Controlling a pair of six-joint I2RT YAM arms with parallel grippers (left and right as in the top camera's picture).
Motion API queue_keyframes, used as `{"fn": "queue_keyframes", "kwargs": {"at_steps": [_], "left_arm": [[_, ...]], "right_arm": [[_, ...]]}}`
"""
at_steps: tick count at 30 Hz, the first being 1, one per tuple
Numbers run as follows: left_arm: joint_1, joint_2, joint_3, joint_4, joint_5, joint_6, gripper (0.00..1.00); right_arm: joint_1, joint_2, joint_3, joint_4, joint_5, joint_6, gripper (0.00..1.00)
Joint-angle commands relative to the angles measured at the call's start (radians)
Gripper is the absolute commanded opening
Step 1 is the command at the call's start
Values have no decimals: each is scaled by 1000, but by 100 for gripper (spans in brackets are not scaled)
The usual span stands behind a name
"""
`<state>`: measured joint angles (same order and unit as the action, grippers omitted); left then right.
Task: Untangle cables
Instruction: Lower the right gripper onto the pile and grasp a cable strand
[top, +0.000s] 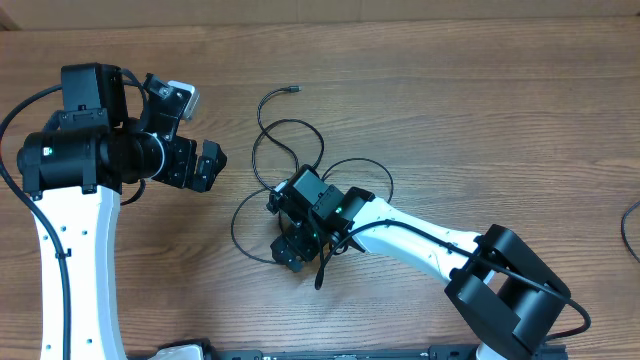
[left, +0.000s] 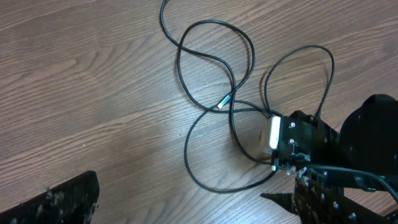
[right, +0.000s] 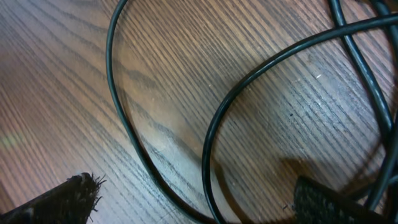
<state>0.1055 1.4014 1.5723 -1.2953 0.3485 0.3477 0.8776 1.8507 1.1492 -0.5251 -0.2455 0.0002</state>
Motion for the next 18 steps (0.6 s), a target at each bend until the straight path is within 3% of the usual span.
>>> {"fn": "queue_keyframes", "kwargs": {"at_steps": [1,18], "left_arm": [[5,-1,8,-2,15,12,100],[5,-1,8,-2,15,12,100]], "right_arm": [[4,10,-34,42,9,-6,100],[4,10,-57,126,11,-49,98]]}}
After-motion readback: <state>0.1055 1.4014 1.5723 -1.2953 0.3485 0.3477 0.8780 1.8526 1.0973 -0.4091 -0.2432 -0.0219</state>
